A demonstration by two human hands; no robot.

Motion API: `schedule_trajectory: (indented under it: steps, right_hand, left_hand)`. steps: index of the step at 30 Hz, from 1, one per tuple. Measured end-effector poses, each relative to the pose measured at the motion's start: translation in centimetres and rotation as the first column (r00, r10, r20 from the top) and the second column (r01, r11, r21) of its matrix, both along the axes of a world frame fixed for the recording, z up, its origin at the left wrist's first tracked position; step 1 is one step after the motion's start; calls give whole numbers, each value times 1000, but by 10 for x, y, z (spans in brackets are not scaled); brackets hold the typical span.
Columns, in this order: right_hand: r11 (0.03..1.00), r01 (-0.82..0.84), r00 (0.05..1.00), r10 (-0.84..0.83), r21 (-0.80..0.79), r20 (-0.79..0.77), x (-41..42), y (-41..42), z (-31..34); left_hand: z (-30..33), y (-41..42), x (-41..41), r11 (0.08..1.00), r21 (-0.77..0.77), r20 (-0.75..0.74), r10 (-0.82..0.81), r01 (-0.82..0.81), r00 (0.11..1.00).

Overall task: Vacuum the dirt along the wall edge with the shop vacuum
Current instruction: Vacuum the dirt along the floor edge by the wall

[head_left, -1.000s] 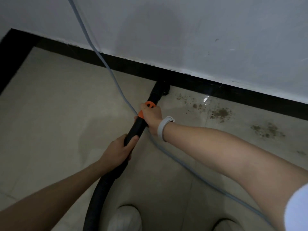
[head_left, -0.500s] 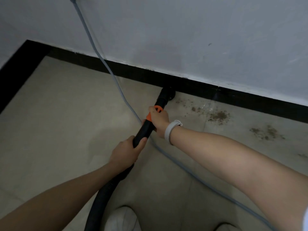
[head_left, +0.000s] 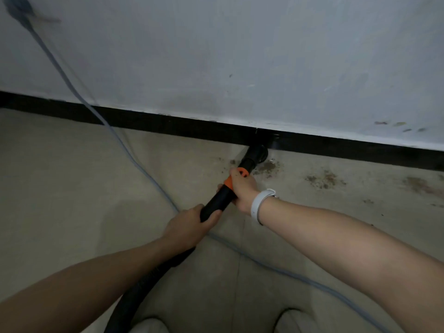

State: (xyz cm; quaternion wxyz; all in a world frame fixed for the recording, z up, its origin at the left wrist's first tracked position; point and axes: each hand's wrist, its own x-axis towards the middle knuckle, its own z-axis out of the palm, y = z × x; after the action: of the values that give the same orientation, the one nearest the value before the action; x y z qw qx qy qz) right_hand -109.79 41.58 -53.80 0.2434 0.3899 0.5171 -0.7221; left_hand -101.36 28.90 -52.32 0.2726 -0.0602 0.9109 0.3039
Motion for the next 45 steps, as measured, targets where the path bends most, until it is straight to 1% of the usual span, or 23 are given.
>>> schedule_trajectory:
  steps: [5, 9, 12, 17, 22, 27, 32, 37, 41, 45]
  right_hand:
    - [994, 103, 995, -103, 24, 5, 2, 43, 2]
    - [989, 149, 989, -149, 17, 8, 4, 68, 3]
    - [985, 174, 984, -173, -22, 32, 0, 68, 4]
    - [975, 197, 979, -191, -98, 72, -9, 45, 1]
    - [984, 122, 989, -110, -131, 98, -13, 14, -3]
    - [985, 42, 994, -25, -169, 103, -13, -17, -3]
    - [969, -111, 986, 134, -220, 94, -13, -56, -1]
    - [942, -271, 952, 292, -197, 87, -2, -111, -7]
    - [920, -308, 936, 339, -242, 96, 20, -138, -11]
    - [916, -307, 938, 338, -257, 84, 32, -132, -10]
  left_hand:
    - [0, 31, -14, 992, -20, -13, -123, 123, 992]
    - [1, 50, -18, 977, -49, -33, -211, 210, 977]
    - [0, 48, -22, 971, -82, -55, -227, 223, 972]
    - [2, 26, -26, 981, -97, -75, -175, 167, 982]
    - [4, 0, -17, 994, -87, -43, -76, 72, 996]
    - [6, -23, -4, 993, -116, -65, 2, -9, 998]
    - [8, -50, 12, 979, -157, -72, 121, -131, 990]
    - [10, -84, 39, 938, -228, -77, 252, -263, 965]
    - [11, -102, 66, 918, -223, -75, 321, -330, 944]
    - [12, -99, 74, 931, -210, -53, 294, -298, 954]
